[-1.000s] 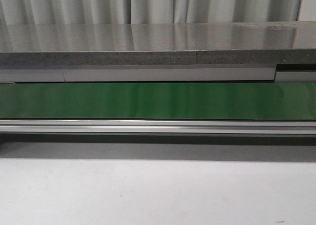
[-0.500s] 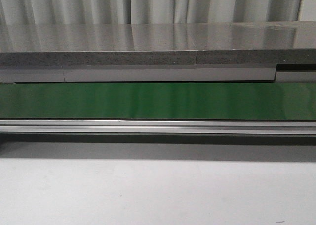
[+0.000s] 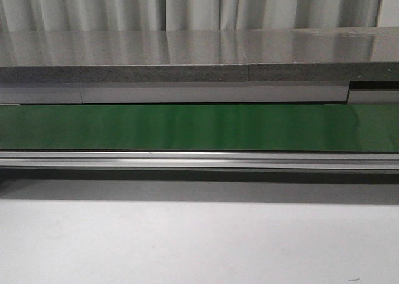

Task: Move button from right to left
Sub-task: 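Lift the button with the left gripper and lower it into the blue tray, then open the left gripper and raise it away from the button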

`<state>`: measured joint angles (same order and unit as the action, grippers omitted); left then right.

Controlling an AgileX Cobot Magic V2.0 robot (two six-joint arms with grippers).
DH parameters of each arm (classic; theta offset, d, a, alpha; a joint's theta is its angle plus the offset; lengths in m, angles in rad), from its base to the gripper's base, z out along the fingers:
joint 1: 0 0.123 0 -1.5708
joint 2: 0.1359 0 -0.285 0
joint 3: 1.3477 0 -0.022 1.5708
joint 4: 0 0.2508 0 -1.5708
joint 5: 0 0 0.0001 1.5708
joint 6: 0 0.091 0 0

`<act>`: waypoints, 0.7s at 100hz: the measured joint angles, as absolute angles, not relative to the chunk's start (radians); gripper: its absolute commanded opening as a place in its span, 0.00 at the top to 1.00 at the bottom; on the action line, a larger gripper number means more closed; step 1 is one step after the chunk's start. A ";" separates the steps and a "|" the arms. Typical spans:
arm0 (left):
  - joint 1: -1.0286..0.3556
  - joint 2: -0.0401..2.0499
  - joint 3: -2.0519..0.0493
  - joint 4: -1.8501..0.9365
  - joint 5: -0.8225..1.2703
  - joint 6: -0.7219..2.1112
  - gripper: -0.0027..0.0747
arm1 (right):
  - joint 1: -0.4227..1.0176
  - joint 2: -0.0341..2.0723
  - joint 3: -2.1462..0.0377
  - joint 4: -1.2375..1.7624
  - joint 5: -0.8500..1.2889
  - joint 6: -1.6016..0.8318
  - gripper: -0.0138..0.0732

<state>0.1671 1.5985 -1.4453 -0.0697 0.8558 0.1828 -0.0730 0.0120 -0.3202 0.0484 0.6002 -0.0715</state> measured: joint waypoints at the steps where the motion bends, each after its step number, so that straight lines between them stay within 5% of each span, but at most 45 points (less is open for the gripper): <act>1: 0.164 1.596 -1.445 -0.075 0.855 0.183 0.99 | -0.073 0.012 -0.320 0.048 0.600 -0.072 0.92; 70: -0.039 1.223 -1.155 -0.174 0.687 0.183 0.99 | -0.073 0.012 -0.320 0.048 0.600 -0.072 0.92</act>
<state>-0.0392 1.2235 -1.1548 -0.1743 0.6866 0.1832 -0.0730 0.0120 -0.3202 0.0484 0.6002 -0.0715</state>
